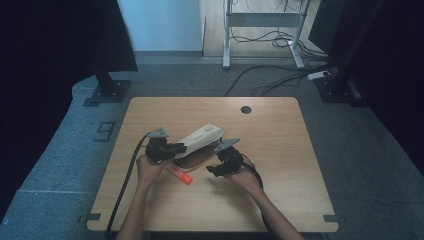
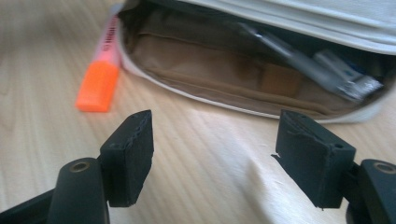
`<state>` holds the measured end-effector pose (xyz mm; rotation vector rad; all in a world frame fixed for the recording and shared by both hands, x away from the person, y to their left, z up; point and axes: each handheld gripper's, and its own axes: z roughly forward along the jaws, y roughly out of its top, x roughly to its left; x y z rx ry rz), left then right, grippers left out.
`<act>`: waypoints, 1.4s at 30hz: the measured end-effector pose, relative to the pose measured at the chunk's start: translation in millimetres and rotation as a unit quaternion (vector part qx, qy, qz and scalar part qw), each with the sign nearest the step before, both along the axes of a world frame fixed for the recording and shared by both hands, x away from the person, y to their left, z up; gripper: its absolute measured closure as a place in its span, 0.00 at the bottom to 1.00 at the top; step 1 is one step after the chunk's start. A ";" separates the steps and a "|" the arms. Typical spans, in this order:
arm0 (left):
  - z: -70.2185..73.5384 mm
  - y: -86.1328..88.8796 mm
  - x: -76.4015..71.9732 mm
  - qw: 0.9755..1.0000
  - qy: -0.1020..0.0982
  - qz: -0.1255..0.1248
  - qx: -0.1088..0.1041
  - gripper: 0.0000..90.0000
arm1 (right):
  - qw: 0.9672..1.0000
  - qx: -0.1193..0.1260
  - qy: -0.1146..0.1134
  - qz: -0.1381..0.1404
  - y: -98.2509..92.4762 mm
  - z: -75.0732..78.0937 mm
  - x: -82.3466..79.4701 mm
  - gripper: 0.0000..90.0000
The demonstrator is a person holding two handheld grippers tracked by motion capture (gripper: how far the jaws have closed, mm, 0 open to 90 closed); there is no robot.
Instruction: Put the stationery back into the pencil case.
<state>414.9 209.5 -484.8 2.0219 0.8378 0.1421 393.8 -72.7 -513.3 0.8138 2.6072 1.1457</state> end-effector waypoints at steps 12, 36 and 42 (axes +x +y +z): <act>0.1 6.5 1.1 1.000 0.001 0.004 -0.004 0.84 | 0.999 0.011 0.015 0.032 23.3 -10.3 -9.9 0.33; 1.2 9.6 0.8 1.000 0.001 0.005 -0.005 0.84 | 0.995 0.014 0.025 0.097 74.8 -21.7 -21.8 0.45; 1.2 8.9 0.3 1.000 0.001 0.005 -0.004 0.84 | 0.994 0.002 0.020 0.111 86.6 -25.4 -22.7 0.53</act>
